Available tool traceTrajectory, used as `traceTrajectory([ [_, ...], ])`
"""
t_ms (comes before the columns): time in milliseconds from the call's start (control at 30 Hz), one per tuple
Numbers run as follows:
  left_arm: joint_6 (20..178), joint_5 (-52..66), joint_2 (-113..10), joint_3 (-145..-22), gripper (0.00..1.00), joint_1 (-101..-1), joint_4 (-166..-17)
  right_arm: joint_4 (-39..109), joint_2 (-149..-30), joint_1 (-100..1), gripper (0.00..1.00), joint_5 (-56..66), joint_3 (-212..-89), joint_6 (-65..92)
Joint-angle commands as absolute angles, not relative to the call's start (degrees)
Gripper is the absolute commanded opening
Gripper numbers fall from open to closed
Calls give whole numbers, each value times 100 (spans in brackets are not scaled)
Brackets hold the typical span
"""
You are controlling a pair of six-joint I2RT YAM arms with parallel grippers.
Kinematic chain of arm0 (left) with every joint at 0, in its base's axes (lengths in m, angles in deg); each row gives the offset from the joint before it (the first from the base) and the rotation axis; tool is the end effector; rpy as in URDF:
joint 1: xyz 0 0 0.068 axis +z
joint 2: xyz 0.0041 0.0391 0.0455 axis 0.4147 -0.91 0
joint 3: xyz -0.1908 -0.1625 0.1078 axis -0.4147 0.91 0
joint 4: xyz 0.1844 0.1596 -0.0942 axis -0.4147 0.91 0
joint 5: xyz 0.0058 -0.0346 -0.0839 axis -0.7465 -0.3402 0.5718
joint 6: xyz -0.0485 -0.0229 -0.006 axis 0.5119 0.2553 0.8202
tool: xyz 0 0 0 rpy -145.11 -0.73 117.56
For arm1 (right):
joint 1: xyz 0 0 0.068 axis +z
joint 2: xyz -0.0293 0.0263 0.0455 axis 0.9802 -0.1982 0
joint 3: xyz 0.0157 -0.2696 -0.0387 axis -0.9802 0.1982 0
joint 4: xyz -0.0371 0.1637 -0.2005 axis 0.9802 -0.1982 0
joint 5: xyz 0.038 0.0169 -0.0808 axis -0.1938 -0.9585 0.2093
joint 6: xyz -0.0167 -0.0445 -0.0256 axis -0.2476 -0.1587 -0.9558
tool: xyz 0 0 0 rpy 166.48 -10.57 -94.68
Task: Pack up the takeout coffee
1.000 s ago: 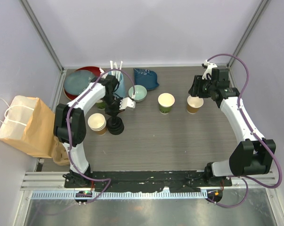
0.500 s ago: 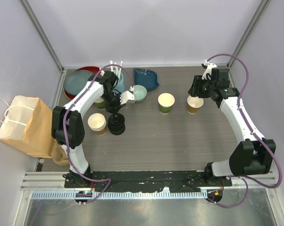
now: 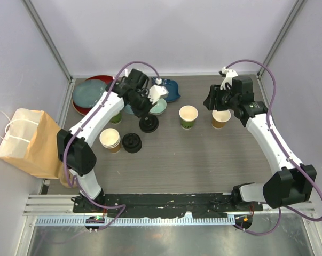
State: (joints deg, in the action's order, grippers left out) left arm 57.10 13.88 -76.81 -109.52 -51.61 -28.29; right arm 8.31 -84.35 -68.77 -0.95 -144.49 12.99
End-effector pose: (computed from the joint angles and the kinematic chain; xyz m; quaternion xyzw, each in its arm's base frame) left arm 0.3210 -0.1747 0.3226 0.4874 0.8343 -0.1218 0.2272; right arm 0.2906 0.0585 0.3423 -0.0815 0.8735 0.1652 0.4506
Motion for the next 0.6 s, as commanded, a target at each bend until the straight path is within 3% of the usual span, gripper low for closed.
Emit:
traceTrajectory([
  [0, 6905, 800, -7845, -11950, 0, -5814, -3267, 1221, -8295, -6899, 55, 111, -14707, 1566],
  [333, 7160, -17, -9841, -14840, 0, -6457, -2925, 1371, -9658, -6943, 55, -591, -15155, 1936],
  [567, 7187, -449, -10431, -15363, 0, -6730, -3328, 1977, -10009, -7242, 50, -1240, -14953, 2331],
])
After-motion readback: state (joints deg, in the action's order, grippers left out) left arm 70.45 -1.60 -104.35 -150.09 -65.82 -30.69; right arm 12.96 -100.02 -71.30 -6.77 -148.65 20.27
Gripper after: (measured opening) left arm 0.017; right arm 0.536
